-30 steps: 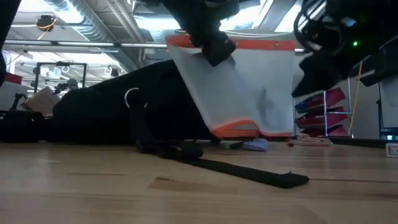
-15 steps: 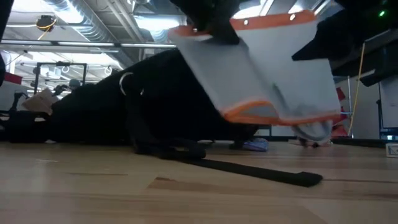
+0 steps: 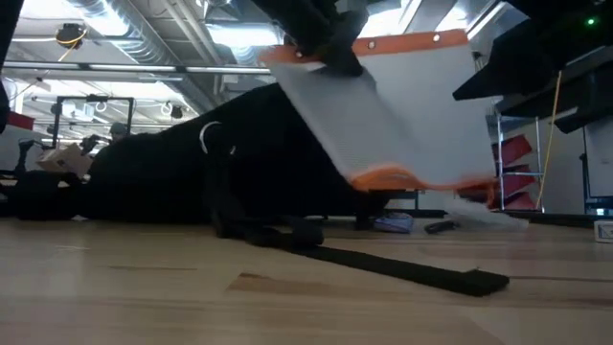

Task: Unpack backpack
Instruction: Move the right black pen to the bottom center of the table

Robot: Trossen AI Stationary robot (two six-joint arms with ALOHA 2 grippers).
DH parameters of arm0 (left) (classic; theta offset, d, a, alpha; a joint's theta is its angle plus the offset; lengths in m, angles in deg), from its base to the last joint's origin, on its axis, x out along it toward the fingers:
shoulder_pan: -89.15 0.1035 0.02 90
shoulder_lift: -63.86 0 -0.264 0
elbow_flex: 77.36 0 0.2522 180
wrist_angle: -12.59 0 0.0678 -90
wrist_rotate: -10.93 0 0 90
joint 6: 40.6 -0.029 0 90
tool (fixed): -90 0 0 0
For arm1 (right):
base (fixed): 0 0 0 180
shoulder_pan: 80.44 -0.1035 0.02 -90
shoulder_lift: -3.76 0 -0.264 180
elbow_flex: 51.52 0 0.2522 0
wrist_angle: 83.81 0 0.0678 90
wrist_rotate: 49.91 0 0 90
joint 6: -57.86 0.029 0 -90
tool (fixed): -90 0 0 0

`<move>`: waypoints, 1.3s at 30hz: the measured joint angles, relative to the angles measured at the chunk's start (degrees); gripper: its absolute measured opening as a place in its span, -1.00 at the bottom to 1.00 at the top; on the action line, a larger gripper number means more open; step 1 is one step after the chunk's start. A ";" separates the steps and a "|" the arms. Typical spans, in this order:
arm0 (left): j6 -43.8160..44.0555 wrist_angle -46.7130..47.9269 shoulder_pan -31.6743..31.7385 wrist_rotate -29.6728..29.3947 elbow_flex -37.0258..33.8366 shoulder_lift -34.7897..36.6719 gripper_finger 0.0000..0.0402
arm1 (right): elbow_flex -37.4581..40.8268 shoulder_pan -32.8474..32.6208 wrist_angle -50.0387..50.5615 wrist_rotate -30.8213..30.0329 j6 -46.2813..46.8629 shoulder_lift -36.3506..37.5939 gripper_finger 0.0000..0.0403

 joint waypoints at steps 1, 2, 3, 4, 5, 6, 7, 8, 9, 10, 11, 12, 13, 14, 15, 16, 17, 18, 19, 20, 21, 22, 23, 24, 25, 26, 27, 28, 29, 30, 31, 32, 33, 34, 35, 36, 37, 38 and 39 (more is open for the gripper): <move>-0.02 1.07 0.00 -0.92 0.00 0.00 -0.98 | 0.00 0.00 0.02 0.28 0.06 0.00 0.06; -0.01 2.49 0.00 -2.25 0.00 0.00 -0.98 | 0.00 0.00 0.00 0.71 0.09 0.00 0.06; -0.02 4.09 0.01 -3.93 0.00 -0.01 -0.98 | 0.00 0.00 0.04 1.29 0.11 0.00 0.06; 0.01 5.91 0.02 -6.02 0.00 -0.01 -0.98 | 0.00 0.00 0.00 2.20 0.13 0.00 0.06; 0.22 7.88 0.02 -8.19 0.00 -0.02 -0.98 | 0.00 0.00 -0.01 3.62 0.13 0.00 0.06; 0.48 9.80 0.01 -10.04 0.00 0.00 -0.98 | 0.00 0.00 0.00 5.27 0.13 -0.01 0.06; 0.88 11.66 0.02 -11.55 0.00 0.00 -0.98 | 0.00 0.01 -0.02 7.28 0.13 -0.02 0.06; 1.82 13.42 0.04 -12.49 0.00 0.00 -0.98 | 0.00 0.01 -0.02 9.54 0.00 -0.02 0.06; 2.84 14.83 0.04 -13.15 0.00 0.00 -0.98 | 0.00 0.01 -0.03 11.68 -0.34 -0.02 0.06; 3.96 15.85 0.04 -13.52 0.00 0.00 -0.98 | 0.00 0.02 -0.06 13.47 -0.64 -0.04 0.06; 5.08 16.52 0.20 -13.74 0.00 0.17 -0.98 | 0.00 0.08 -0.24 14.78 -1.18 -0.04 0.06; 6.24 16.97 0.44 -13.69 -0.02 0.37 -0.98 | 0.00 0.56 -0.80 15.86 -2.07 -0.04 0.06; 7.02 16.96 0.75 -13.67 -0.10 0.52 -0.98 | 0.00 1.24 -1.96 17.43 -3.11 -0.04 0.06; 7.72 16.78 1.11 -13.74 -0.35 0.80 -0.98 | 0.00 2.21 -3.42 19.32 -4.18 -0.04 0.06; 8.08 16.85 1.48 -13.78 -0.71 1.13 -0.98 | 0.00 3.47 -5.05 21.91 -5.55 -0.06 0.06; 8.66 17.02 1.88 -13.91 -0.99 1.21 -0.98 | 0.00 4.86 -7.04 25.08 -7.28 -0.33 0.06; 9.34 16.90 2.27 -13.93 -1.26 1.40 -0.98 | 0.00 6.32 -9.27 28.43 -9.11 -0.69 0.06; 10.17 16.95 2.66 -13.87 -1.75 1.77 -0.98 | 0.00 7.75 -11.09 32.11 -11.09 -1.04 0.06; 10.97 17.37 3.00 -13.77 -2.23 2.06 -0.98 | 0.02 9.11 -12.76 35.40 -13.17 -1.59 0.06; 11.83 17.57 3.29 -13.61 -2.65 2.51 -0.98 | 0.01 10.45 -14.78 38.20 -15.25 -2.10 0.06; 12.48 18.31 3.49 -13.43 -3.02 3.04 -0.98 | 0.00 11.54 -16.28 40.46 -17.16 -2.69 0.06; 13.04 19.74 3.73 -13.36 -3.40 3.42 -0.98 | 0.00 12.67 -17.30 42.22 -18.92 -3.33 0.06; 13.60 21.64 3.94 -13.17 -3.50 3.74 -0.98 | 0.00 13.72 -18.28 43.76 -20.76 -3.88 0.06; 14.03 23.76 4.17 -12.85 -3.50 3.95 -0.98 | 0.00 14.64 -18.98 44.96 -22.56 -4.47 0.06; 14.52 26.36 4.36 -12.62 -3.52 4.06 -0.98 | 0.00 15.63 -19.72 45.68 -24.29 -5.05 0.06; 15.23 28.89 4.61 -12.61 -3.54 4.07 -0.98 | 0.00 16.48 -20.62 45.80 -26.28 -5.60 0.06; 15.89 30.98 4.94 -12.59 -3.54 4.07 -0.98 | 0.00 17.32 -21.62 45.31 -28.24 -6.25 0.06; 17.00 33.09 5.28 -12.54 -3.56 4.07 -0.98 | 0.04 18.22 -23.34 43.51 -30.17 -6.88 0.06; 18.37 34.97 5.61 -12.43 -3.56 4.07 -0.98 | 0.04 18.98 -25.52 41.06 -32.08 -7.47 0.06; 19.81 36.69 5.94 -11.99 -3.56 3.91 -0.99 | 0.02 19.61 -27.75 38.91 -33.05 -7.96 0.06; 21.17 37.97 6.23 -11.40 -3.56 3.76 -0.98 | 0.04 20.33 -29.91 37.86 -33.33 -8.38 0.06; 22.43 38.91 6.53 -10.93 -3.77 3.68 -0.98 | 0.02 21.14 -31.98 38.16 -33.97 -8.70 0.06; 23.46 39.11 6.69 -10.81 -4.47 3.67 -0.98 | 0.02 22.04 -33.69 40.55 -35.83 -9.08 0.06; 24.42 39.15 6.84 -10.81 -5.31 3.67 -0.98 | 0.02 22.99 -34.87 44.17 -37.79 -9.44 0.06; 24.83 38.85 7.03 -10.81 -6.18 3.67 -0.99 | 0.02 23.80 -36.00 46.94 -39.02 -9.92 0.06; 25.27 38.27 7.26 -10.78 -7.14 3.65 -0.98 | 0.02 24.59 -37.37 48.49 -39.44 -10.55 0.06; 25.82 37.76 7.51 -10.65 -8.18 3.65 -0.98 | -0.04 25.34 -38.54 49.34 -39.43 -11.25 0.06; 26.26 37.38 7.77 -10.35 -9.24 3.63 -0.98 | -0.28 26.24 -39.01 49.92 -39.46 -12.07 0.06; 26.49 36.86 8.02 -9.60 -10.37 3.63 -0.99 | -0.66 27.25 -39.11 50.76 -39.72 -12.99 0.06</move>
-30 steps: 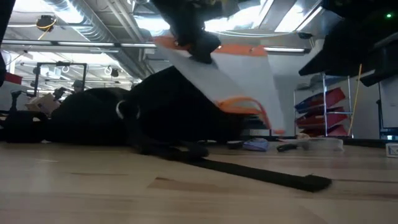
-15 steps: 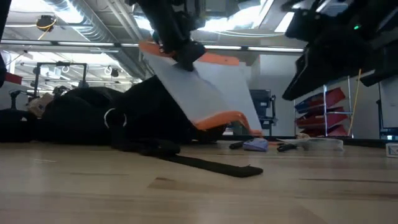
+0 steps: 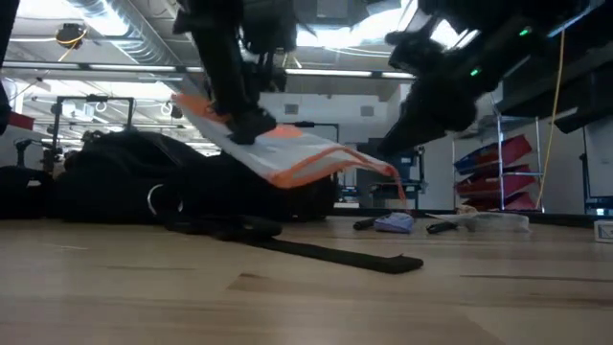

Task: Unpack backpack
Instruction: Move the right black pen to the bottom center of the table

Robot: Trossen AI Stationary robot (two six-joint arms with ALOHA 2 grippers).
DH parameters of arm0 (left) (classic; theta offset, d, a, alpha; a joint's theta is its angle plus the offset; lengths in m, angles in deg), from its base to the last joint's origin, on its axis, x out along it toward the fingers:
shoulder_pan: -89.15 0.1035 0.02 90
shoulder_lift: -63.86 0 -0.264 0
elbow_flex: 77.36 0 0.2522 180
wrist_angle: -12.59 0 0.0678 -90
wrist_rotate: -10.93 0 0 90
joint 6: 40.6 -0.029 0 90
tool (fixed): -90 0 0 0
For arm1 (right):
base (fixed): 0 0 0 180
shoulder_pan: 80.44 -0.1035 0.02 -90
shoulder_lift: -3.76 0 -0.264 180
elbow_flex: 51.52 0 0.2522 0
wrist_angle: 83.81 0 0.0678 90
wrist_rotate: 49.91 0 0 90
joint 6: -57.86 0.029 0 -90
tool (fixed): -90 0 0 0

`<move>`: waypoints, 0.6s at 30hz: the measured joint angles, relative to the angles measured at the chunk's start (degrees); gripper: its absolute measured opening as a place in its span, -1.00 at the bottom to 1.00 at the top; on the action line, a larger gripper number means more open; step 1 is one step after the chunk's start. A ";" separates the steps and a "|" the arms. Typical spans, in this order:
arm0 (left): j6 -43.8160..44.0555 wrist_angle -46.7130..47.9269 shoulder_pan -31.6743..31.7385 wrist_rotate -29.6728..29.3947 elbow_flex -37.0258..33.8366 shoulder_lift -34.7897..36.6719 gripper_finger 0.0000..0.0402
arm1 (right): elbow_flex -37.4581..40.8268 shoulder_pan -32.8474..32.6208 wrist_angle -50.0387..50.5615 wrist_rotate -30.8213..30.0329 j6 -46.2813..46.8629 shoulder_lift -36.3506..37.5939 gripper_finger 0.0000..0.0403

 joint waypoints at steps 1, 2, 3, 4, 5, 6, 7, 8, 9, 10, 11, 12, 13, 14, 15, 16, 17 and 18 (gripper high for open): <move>-0.06 -0.93 0.29 1.45 -1.08 0.00 -0.98 | -0.44 0.94 0.31 1.13 -1.02 -1.06 0.06; -0.26 -2.28 0.51 2.94 -2.16 -0.02 -0.98 | -0.94 1.74 0.83 2.36 -2.44 -2.26 0.06; -0.23 -3.49 0.72 4.22 -3.07 -0.07 -0.99 | -1.51 2.38 1.31 3.23 -4.31 -3.52 0.06; 0.17 -4.16 0.87 5.44 -3.71 -0.09 -0.99 | -2.30 2.96 1.77 4.11 -6.28 -4.80 0.06; 0.42 -4.96 1.04 6.46 -4.34 -0.11 -0.99 | -3.37 3.58 2.19 4.83 -8.35 -6.01 0.06; 0.58 -5.73 1.08 7.49 -4.87 -0.11 -0.99 | -4.57 4.21 2.65 5.78 -10.67 -7.11 0.06; 0.60 -6.75 1.10 8.28 -5.53 -0.11 -0.99 | -5.98 4.90 3.62 7.31 -12.32 -8.22 0.05; 0.51 -7.66 1.11 8.84 -6.14 -0.11 -0.99 | -7.57 5.64 5.12 8.56 -13.56 -9.38 0.04; 0.41 -8.15 1.10 9.13 -6.62 -0.12 -0.99 | -9.27 6.34 7.20 9.92 -14.66 -10.55 0.03; 0.40 -8.28 1.07 9.30 -6.97 -0.13 -0.99 | -11.08 6.85 9.60 10.89 -15.78 -11.59 0.01; 0.40 -8.30 1.07 9.32 -7.21 -0.13 -0.99 | -12.97 7.27 12.40 11.71 -17.10 -12.58 -0.01; 0.42 -8.29 1.07 9.32 -7.38 -0.13 -0.99 | -14.99 7.58 15.20 12.31 -19.00 -13.49 -0.03; 0.40 -8.56 1.07 9.30 -7.69 -0.13 -0.99 | -16.99 7.78 17.94 13.20 -21.12 -14.44 -0.06; 0.11 -9.24 1.07 9.30 -8.20 -0.13 -0.99 | -18.80 7.78 20.93 13.95 -23.61 -15.40 -0.08; -0.67 -9.95 1.07 9.30 -8.70 -0.13 -0.99 | -20.43 7.97 23.98 14.32 -26.29 -16.36 -0.10; -1.16 -11.19 1.09 9.32 -9.37 -0.13 -0.99 | -21.98 8.09 26.93 14.47 -28.89 -17.45 -0.12; -2.10 -12.53 1.15 9.34 -10.07 -0.13 -0.99 | -23.58 8.10 29.62 14.58 -30.96 -18.50 -0.14; -2.26 -13.41 1.28 9.36 -10.73 -0.13 -0.99 | -25.22 8.13 31.92 14.62 -32.43 -19.39 -0.15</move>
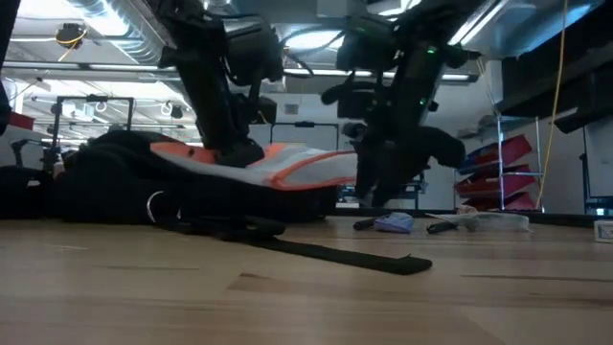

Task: Unpack backpack
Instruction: Move the right black pen to the bottom center of the table

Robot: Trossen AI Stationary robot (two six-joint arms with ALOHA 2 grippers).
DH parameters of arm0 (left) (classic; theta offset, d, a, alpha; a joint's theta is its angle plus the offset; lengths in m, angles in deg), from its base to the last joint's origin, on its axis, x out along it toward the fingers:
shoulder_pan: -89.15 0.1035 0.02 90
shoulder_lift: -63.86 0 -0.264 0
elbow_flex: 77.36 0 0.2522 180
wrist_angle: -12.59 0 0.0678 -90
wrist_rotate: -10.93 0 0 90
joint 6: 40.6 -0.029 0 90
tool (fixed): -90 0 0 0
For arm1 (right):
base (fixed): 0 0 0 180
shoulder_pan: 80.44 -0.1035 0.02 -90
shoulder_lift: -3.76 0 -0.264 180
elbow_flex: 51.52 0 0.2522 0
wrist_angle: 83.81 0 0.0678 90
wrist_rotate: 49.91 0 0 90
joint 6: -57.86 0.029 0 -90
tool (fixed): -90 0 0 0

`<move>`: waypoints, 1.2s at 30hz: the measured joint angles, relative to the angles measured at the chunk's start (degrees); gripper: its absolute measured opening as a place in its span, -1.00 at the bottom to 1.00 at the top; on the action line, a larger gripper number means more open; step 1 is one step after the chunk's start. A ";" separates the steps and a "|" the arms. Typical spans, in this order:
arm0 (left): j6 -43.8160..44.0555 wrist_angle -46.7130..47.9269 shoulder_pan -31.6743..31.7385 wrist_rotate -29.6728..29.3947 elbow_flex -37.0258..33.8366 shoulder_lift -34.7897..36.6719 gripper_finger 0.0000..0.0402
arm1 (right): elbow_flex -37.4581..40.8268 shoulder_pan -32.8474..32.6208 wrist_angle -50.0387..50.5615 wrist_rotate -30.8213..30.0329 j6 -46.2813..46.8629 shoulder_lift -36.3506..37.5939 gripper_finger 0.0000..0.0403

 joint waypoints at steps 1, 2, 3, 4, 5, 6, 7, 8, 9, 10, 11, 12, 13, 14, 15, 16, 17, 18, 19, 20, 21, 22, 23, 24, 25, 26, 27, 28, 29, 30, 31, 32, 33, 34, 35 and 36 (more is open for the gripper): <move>0.12 -0.66 0.11 0.12 -0.66 0.00 -0.99 | -1.57 0.02 2.04 0.07 -1.14 -0.88 -0.15; 0.49 -0.94 0.29 0.19 -1.18 0.00 -0.99 | -2.97 0.02 3.59 0.29 -2.36 -1.73 -0.16; 1.07 -1.03 0.43 0.24 -1.55 0.00 -0.99 | -4.17 0.02 4.83 0.62 -3.44 -2.60 -0.16; 1.37 -1.38 0.50 0.23 -1.94 0.00 -0.99 | -4.96 -0.07 5.73 0.79 -4.36 -3.47 -0.16; 1.47 -1.66 0.53 0.23 -2.18 0.00 -0.99 | -5.52 -0.09 6.56 0.79 -5.20 -4.32 -0.16; 1.48 -1.70 0.53 0.22 -2.22 0.00 -0.99 | -5.92 -0.09 6.93 0.70 -6.21 -5.11 -0.16; 1.48 -1.75 0.53 0.22 -2.22 0.00 -0.99 | -6.15 -0.09 6.84 0.49 -6.55 -5.72 -0.16; 1.48 -1.86 0.53 0.22 -2.22 0.00 -0.99 | -6.35 -0.01 6.72 0.07 -6.97 -6.23 -0.16; 1.48 -1.92 0.53 0.22 -2.22 0.00 -0.99 | -6.44 0.26 6.65 -0.19 -7.75 -6.66 -0.16; 1.48 -1.91 0.53 0.22 -2.22 0.00 -0.99 | -6.44 0.34 6.64 -0.37 -8.33 -7.10 -0.16; 1.47 -1.91 0.53 0.22 -2.22 0.00 -0.99 | -6.44 0.54 6.58 -0.98 -8.81 -7.68 -0.16; 1.41 -1.91 0.53 0.20 -2.22 0.00 -0.99 | -6.43 0.70 6.37 -1.76 -9.04 -7.98 -0.16; 1.27 -1.90 0.53 0.20 -2.22 0.00 -0.99 | -6.43 0.69 6.14 -2.38 -9.11 -7.99 -0.16; 1.08 -1.88 0.53 0.22 -2.22 -0.02 -0.99 | -6.44 0.68 6.02 -2.85 -9.16 -7.92 -0.16; 1.02 -1.93 0.53 0.20 -2.22 -0.02 -0.99 | -6.44 0.68 6.00 -2.89 -9.25 -7.92 -0.17; 1.02 -1.95 0.53 0.20 -2.22 -0.02 -0.99 | -6.44 0.68 6.03 -2.93 -9.44 -7.95 -0.18; 1.02 -2.05 0.53 0.20 -2.22 -0.02 -0.99 | -6.42 0.68 6.04 -2.95 -9.46 -7.97 -0.21; 1.06 -2.10 0.53 0.20 -2.22 -0.02 -0.99 | -6.42 0.68 6.04 -2.95 -9.46 -7.97 -0.24; 1.06 -2.08 0.53 0.18 -2.22 -0.02 -0.99 | -6.42 0.78 6.03 -2.92 -9.46 -7.97 -0.27; 1.06 -2.11 0.53 0.18 -2.22 -0.02 -0.99 | -6.42 1.02 6.07 -2.91 -9.46 -7.97 -0.32; 1.07 -2.16 0.53 0.18 -2.22 -0.02 -0.99 | -6.42 1.07 6.10 -2.47 -9.44 -7.97 -0.37; 1.19 -2.21 0.53 0.18 -2.22 -0.02 -0.99 | -6.42 1.10 6.08 -1.91 -9.35 -7.97 -0.41; 1.35 -2.32 0.53 0.18 -2.22 -0.02 -0.99 | -6.42 1.20 6.02 -1.49 -9.20 -7.97 -0.46; 1.34 -2.49 0.53 0.18 -2.22 -0.02 -0.99 | -6.42 1.42 6.03 -1.43 -9.20 -7.97 -0.50; 1.27 -2.61 0.53 0.18 -2.22 -0.02 -0.99 | -6.42 1.44 6.02 -1.40 -9.18 -7.97 -0.54; 0.97 -2.78 0.53 0.18 -2.22 -0.02 -0.99 | -6.42 1.45 5.93 -1.42 -9.18 -7.97 -0.57; 0.59 -2.97 0.53 0.18 -2.22 -0.02 -0.99 | -6.42 1.44 5.67 -1.58 -9.18 -7.97 -0.60; 0.41 -3.10 0.53 0.18 -2.22 -0.02 -0.99 | -6.42 1.44 5.33 -2.39 -9.13 -7.97 -0.63; 0.38 -3.13 0.53 0.14 -2.22 -0.02 -0.99 | -6.42 1.42 5.08 -3.52 -8.81 -7.97 -0.64; 0.42 -3.13 0.53 0.03 -2.22 -0.02 -0.99 | -6.42 1.40 4.99 -4.61 -7.96 -7.84 -0.66; 0.47 -3.15 0.53 -0.20 -2.22 -0.02 -0.99 | -6.74 1.38 5.14 -5.49 -7.72 -7.79 -0.67; 0.44 -3.15 0.53 -0.45 -2.22 -0.02 -0.99 | -7.26 1.38 4.77 -5.75 -7.63 -7.73 -0.67; 0.03 -3.14 0.60 -1.01 -2.22 -0.02 -0.99 | -7.92 1.40 3.97 -5.79 -7.64 -7.69 -0.68; -0.39 -3.08 0.81 -1.89 -2.22 -0.02 -0.99 | -8.46 1.40 2.94 -5.78 -7.65 -7.61 -0.68; -0.48 -2.91 1.15 -3.40 -2.22 -0.02 -0.99 | -8.82 1.41 1.84 -5.88 -7.65 -7.56 -0.68; -0.34 -2.64 1.63 -5.22 -2.22 -0.02 -0.99 | -8.95 1.51 0.37 -6.00 -7.65 -7.55 -0.68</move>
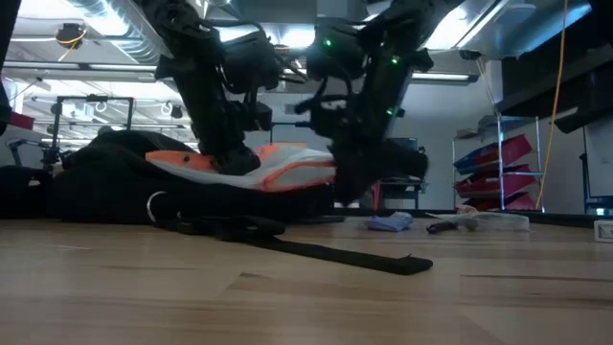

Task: Unpack backpack
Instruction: Move the right black pen to the bottom center of the table

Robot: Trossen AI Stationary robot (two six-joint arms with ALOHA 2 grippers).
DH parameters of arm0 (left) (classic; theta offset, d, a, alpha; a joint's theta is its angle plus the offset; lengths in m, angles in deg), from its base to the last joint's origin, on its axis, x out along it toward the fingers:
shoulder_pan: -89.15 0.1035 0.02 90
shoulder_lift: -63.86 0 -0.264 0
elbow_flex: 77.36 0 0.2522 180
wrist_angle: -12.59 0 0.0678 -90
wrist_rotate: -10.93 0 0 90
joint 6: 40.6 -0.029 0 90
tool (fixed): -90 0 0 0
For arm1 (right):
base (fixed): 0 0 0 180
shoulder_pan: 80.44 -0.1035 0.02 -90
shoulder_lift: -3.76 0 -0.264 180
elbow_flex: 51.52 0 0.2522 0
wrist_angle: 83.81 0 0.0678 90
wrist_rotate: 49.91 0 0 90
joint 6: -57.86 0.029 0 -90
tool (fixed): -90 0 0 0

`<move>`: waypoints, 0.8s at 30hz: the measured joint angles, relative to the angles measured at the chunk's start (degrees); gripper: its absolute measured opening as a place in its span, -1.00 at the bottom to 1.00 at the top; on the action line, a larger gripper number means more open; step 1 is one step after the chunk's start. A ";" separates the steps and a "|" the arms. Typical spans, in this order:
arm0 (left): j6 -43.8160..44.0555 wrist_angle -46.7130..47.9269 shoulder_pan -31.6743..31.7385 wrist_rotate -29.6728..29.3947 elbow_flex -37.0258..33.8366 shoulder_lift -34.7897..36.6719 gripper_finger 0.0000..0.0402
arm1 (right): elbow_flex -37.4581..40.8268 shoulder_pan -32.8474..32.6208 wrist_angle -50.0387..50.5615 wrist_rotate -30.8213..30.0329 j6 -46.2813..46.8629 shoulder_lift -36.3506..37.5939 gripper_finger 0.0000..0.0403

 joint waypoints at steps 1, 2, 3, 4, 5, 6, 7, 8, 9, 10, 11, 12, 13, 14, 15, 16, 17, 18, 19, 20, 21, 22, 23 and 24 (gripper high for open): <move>0.41 0.44 0.60 -1.93 0.00 0.08 -0.99 | -0.12 0.24 -1.81 -0.11 0.00 -0.12 -0.68; 0.64 0.96 1.24 -3.82 0.00 0.08 -0.99 | -0.17 0.47 -3.88 -0.18 0.00 -0.29 -0.68; 0.64 1.43 1.94 -5.32 0.00 0.11 -0.99 | -0.22 0.89 -5.51 -0.25 -0.01 -0.57 -0.68; 0.47 1.83 2.69 -6.24 0.00 0.14 -0.99 | -0.27 1.37 -6.72 -0.25 -0.03 -0.87 -0.68; 0.16 2.08 3.48 -6.56 0.00 0.17 -0.99 | -0.27 1.94 -7.22 -0.21 -0.25 -1.13 -0.68; 0.00 2.31 4.26 -6.62 0.00 0.17 -0.99 | -0.27 2.48 -7.56 -0.23 -0.67 -1.68 -0.68; -0.01 2.48 4.99 -6.48 0.00 0.17 -0.99 | -0.27 3.04 -8.11 -0.19 -1.17 -2.09 -0.68; 0.03 2.50 5.65 -5.88 0.00 0.17 -0.99 | -0.25 3.55 -8.17 -0.13 -1.43 -2.48 -0.68; 0.13 2.57 6.16 -4.88 0.00 0.18 -0.99 | -0.25 4.09 -8.33 0.09 -1.57 -2.91 -0.68; 0.24 2.51 6.56 -3.95 0.00 0.19 -0.99 | -0.25 4.58 -8.82 0.45 -1.57 -3.08 -0.66; 0.31 2.41 6.85 -3.01 0.00 0.19 -0.99 | -0.25 5.10 -9.33 1.09 -1.60 -3.25 -0.64; 0.31 2.34 7.02 -2.21 -0.02 0.19 -0.99 | -0.25 5.45 -10.11 1.86 -1.58 -3.46 -0.60; 0.31 2.09 7.16 -1.82 -0.02 0.19 -0.99 | -0.25 5.70 -10.97 2.37 -1.61 -3.56 -0.54; 0.31 2.06 7.18 -1.63 -0.02 0.19 -0.99 | -0.25 6.03 -11.62 2.82 -1.60 -3.62 -0.48; 0.31 2.09 7.20 -1.58 -0.02 0.19 -0.99 | -0.23 6.22 -12.27 3.09 -1.62 -3.65 -0.41; 0.31 2.02 7.21 -1.58 -0.02 0.19 -0.99 | -0.23 6.32 -13.09 3.32 -1.61 -3.65 -0.33; 0.31 2.10 7.21 -1.56 -0.02 0.19 -0.99 | -0.23 6.38 -13.90 3.74 -1.60 -3.65 -0.26; 0.41 2.07 7.22 -1.62 -0.02 0.19 -0.99 | -0.23 6.73 -14.66 3.80 -1.60 -3.65 -0.19; 0.79 2.04 7.28 -1.97 -0.02 0.19 -0.99 | -0.23 6.95 -15.49 3.90 -1.57 -3.67 -0.13; 1.53 2.08 7.41 -2.41 -0.04 0.19 -0.99 | -0.23 7.28 -17.09 4.20 -1.24 -4.16 -0.07; 2.11 2.07 7.65 -2.71 -0.04 0.20 -0.99 | -0.23 7.73 -18.73 4.47 -0.07 -4.57 -0.03; 2.74 2.12 8.06 -2.85 -0.04 0.21 -0.99 | -0.23 8.30 -19.47 4.58 1.30 -5.07 0.01; 3.41 2.33 8.49 -2.85 -0.04 0.21 -0.99 | -0.23 8.86 -20.45 4.56 2.76 -5.63 0.03; 3.77 2.44 8.94 -2.94 -0.12 0.21 -0.99 | -0.21 9.32 -21.79 4.55 4.57 -6.01 0.04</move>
